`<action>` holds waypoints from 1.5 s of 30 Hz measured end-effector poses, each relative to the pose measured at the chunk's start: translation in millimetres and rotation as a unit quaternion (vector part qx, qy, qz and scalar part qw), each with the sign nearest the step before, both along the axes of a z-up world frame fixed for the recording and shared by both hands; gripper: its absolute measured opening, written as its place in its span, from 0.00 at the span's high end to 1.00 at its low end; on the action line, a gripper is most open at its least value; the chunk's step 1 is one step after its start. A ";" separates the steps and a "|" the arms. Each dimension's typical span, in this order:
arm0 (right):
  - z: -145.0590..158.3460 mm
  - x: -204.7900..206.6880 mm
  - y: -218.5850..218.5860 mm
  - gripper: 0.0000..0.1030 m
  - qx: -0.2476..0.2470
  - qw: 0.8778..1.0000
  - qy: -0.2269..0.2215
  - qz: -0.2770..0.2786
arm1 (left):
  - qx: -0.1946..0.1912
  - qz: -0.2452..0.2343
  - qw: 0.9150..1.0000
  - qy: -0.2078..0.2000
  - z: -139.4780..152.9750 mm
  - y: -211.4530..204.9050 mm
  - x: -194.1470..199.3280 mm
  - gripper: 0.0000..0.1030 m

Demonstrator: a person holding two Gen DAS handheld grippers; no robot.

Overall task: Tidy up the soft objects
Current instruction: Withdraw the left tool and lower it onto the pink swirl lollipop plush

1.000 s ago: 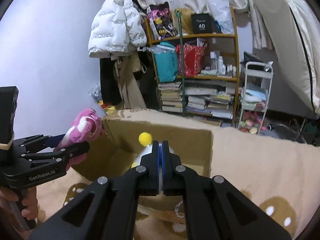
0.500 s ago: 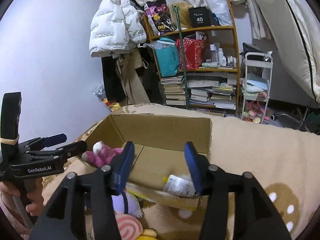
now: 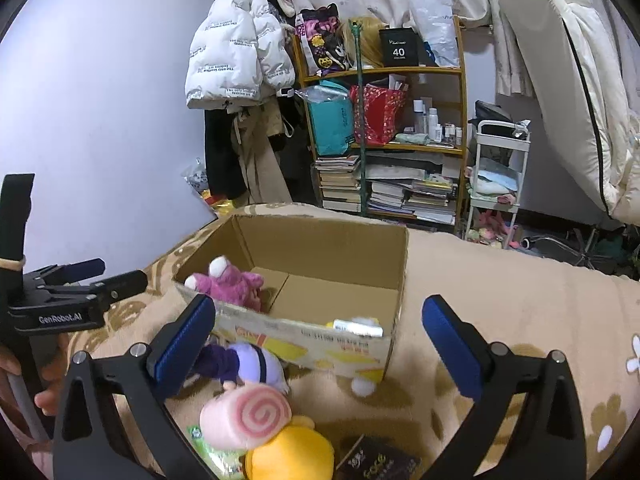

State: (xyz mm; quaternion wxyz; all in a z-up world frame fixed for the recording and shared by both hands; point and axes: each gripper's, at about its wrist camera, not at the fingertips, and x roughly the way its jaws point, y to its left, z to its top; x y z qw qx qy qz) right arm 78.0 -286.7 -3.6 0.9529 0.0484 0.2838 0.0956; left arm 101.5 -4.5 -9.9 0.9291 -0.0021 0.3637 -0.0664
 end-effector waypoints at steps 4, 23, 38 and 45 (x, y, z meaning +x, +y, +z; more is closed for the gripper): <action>-0.7 -11.0 -5.4 0.00 0.007 1.000 0.017 0.001 | -0.004 0.006 1.000 0.003 -1.5 3.9 -11.2 0.03; -20.8 -31.0 -25.1 0.00 0.028 0.996 0.083 -0.028 | -0.004 -0.005 1.000 0.007 -13.4 -5.3 -38.3 0.03; -57.2 -11.4 -38.0 0.00 0.040 0.982 0.173 -0.060 | -0.003 -0.050 0.999 0.012 -29.3 -45.3 -39.0 0.03; -72.7 -4.0 -40.5 0.00 0.053 0.974 0.210 -0.066 | 0.035 -0.063 0.997 0.022 -46.0 -67.1 -40.3 0.03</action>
